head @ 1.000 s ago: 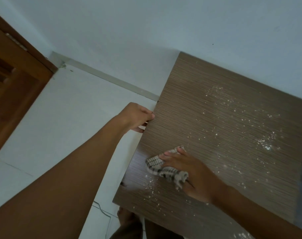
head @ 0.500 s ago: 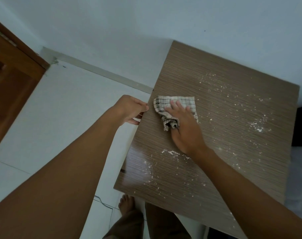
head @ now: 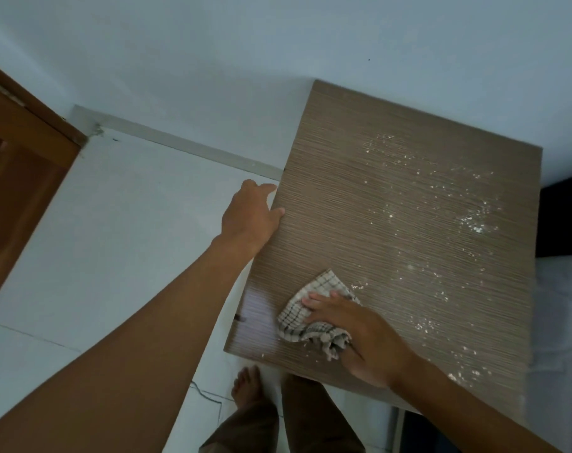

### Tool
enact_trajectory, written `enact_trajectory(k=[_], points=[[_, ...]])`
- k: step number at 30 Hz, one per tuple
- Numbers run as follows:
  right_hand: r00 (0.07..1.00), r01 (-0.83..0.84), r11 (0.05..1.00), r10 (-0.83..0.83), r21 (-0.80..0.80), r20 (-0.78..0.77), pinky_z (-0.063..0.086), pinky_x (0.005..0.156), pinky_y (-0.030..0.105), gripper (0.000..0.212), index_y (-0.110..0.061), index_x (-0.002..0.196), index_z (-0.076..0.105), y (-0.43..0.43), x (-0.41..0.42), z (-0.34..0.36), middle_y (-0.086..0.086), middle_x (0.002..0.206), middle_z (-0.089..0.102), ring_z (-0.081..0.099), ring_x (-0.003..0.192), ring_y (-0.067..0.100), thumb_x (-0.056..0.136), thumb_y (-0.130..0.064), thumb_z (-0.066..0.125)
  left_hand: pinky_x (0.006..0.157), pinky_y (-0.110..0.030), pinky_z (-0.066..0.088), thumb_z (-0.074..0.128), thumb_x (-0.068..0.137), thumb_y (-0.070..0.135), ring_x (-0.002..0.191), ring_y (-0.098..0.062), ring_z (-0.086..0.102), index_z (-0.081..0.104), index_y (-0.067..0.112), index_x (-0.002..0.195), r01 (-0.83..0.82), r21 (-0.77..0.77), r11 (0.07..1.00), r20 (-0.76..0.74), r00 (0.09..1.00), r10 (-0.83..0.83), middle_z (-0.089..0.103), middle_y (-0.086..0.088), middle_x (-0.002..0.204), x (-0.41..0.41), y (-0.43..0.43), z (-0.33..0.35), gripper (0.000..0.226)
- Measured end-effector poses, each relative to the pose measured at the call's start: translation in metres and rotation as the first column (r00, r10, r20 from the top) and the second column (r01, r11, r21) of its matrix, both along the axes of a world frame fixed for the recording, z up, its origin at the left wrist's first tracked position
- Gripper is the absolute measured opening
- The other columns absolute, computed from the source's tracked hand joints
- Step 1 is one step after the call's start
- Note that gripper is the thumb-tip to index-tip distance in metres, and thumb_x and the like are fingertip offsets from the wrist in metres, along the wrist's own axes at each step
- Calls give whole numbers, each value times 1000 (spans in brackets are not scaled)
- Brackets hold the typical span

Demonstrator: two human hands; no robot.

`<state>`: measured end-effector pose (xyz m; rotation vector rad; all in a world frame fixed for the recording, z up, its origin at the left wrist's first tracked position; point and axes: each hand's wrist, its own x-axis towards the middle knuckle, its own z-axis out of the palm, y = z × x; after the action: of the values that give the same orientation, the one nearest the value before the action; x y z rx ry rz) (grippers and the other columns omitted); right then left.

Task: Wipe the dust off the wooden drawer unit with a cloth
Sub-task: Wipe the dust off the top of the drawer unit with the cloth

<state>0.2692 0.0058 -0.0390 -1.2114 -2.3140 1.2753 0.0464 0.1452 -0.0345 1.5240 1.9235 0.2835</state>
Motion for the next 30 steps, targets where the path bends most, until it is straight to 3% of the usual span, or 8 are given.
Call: enact_trajectory(k=[4, 8, 12, 15, 18, 21, 25, 30], points=[[847, 466, 818, -523, -336, -100, 55, 69, 44, 33, -40, 99, 71, 29, 9, 47, 1, 92, 74, 67, 80, 14, 97, -20, 44, 115, -40, 27, 60, 93, 37, 150, -21, 12, 27, 25, 153, 302, 34, 953, -136, 946, -295, 13, -4, 164, 16, 10, 5, 69], [677, 721, 681, -732, -127, -80, 43, 61, 31, 27, -18, 80, 60, 100, 36, 77, 11, 82, 66, 56, 66, 11, 101, -12, 44, 121, -41, 9, 62, 91, 42, 150, -17, -11, 5, 24, 156, 451, -177, 875, -69, 881, -468, -17, -1, 164, 32, 43, 7, 89], [712, 685, 705, -701, 181, 38, 40, 52, 37, 28, -21, 74, 57, 184, 67, 81, 9, 67, 60, 53, 56, 23, 95, -26, 40, 122, -44, 9, 70, 86, 40, 149, -19, -19, -10, 20, 155, 480, -329, 813, -56, 850, -524, -32, -2, 158, 39, 69, 8, 107], [779, 494, 751, -606, 438, 160, 44, 69, 29, 29, -19, 122, 60, 243, 72, 76, 6, 109, 68, 64, 90, 22, 97, -23, 45, 121, -45, 11, 71, 85, 36, 148, -21, -22, -12, 19, 154, 477, -368, 798, -73, 841, -537, -35, -4, 157, 44, 73, 9, 110], [806, 276, 770, -511, 575, 299, 47, 85, 36, 40, -21, 133, 52, 286, 65, 61, 5, 133, 60, 55, 119, 26, 93, -17, 53, 121, -46, 14, 71, 86, 32, 147, -22, -23, -14, 19, 154, 460, -399, 794, -94, 840, -534, -36, -5, 156, 49, 73, 9, 110], [824, 161, 877, -372, 453, 427, 45, 95, 44, 46, -23, 137, 48, 306, 60, 29, 7, 141, 53, 49, 128, 28, 92, -12, 51, 120, -47, 16, 71, 86, 31, 148, -22, -23, -15, 19, 154, 447, -417, 791, -100, 843, -529, -37, -5, 156, 52, 73, 9, 110], [908, 165, 943, -260, 291, 329, 5, 122, 48, 61, -19, 148, 36, 302, 63, -17, 5, 160, 23, 12, 149, 22, 91, -3, 47, 120, -45, 18, 72, 86, 31, 148, -22, -22, -14, 21, 154, 440, -420, 793, -93, 849, -520, -37, -4, 156, 51, 73, 7, 110], [894, 344, 922, -379, 175, 239, 9, 118, 48, 59, -27, 152, 25, 283, 58, -21, -5, 161, 18, 5, 149, 26, 99, -17, 47, 120, -44, 17, 72, 86, 28, 147, -22, -23, -14, 21, 154, 444, -428, 787, -81, 848, -523, -38, -3, 155, 50, 74, 9, 110]])
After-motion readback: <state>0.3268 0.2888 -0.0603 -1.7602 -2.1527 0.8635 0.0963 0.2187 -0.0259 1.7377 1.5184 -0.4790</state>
